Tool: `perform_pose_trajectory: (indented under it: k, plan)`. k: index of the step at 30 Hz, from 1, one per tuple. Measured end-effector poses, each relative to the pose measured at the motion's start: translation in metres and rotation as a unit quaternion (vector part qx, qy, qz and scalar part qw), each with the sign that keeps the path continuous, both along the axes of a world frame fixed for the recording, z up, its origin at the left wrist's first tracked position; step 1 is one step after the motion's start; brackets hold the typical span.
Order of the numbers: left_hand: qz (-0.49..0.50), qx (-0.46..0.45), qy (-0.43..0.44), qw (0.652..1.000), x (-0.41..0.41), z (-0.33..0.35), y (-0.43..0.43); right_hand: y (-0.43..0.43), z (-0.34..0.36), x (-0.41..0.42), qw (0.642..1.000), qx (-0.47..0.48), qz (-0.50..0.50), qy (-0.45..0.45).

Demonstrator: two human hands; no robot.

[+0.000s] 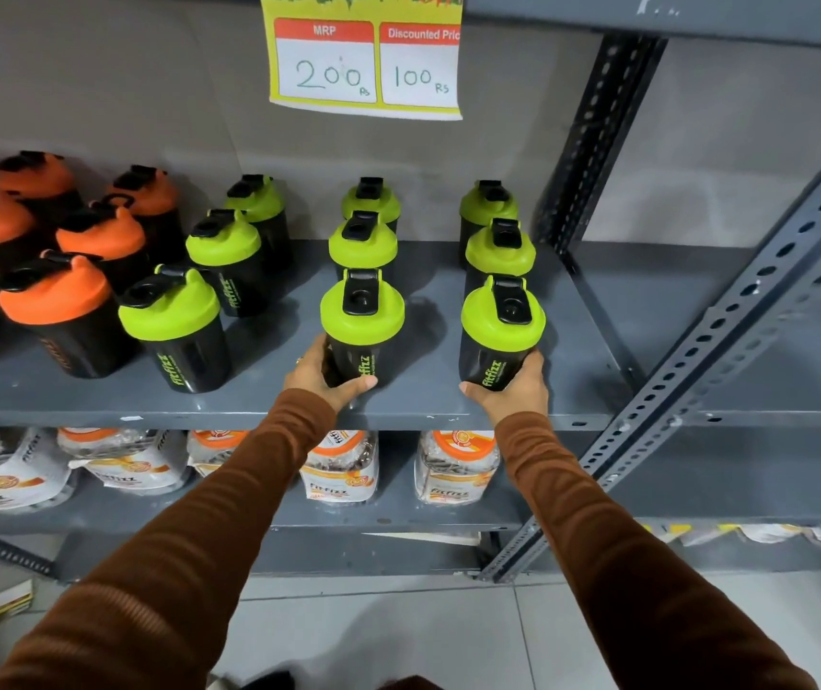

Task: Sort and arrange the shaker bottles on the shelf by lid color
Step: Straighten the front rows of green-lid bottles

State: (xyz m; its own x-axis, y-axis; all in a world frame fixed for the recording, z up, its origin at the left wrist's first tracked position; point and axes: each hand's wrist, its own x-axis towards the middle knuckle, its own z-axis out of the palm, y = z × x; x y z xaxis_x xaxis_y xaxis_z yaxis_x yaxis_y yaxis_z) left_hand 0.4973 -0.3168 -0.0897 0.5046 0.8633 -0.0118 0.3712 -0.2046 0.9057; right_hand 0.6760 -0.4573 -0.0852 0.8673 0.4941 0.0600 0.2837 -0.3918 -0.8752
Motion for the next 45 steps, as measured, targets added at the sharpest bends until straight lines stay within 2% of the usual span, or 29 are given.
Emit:
perform_pose_trajectory:
  k: [27, 45]
  plan:
    - [0.011, 0.011, 0.050, 0.999, -0.002, 0.007, -0.010, -0.012, 0.003, 0.000, 1.000, -0.004, -0.003, 0.016]
    - [-0.035, 0.007, 0.061, 0.998, -0.010, 0.006, -0.009, -0.017, 0.001, 0.002, 1.000, 0.002, 0.012, 0.022]
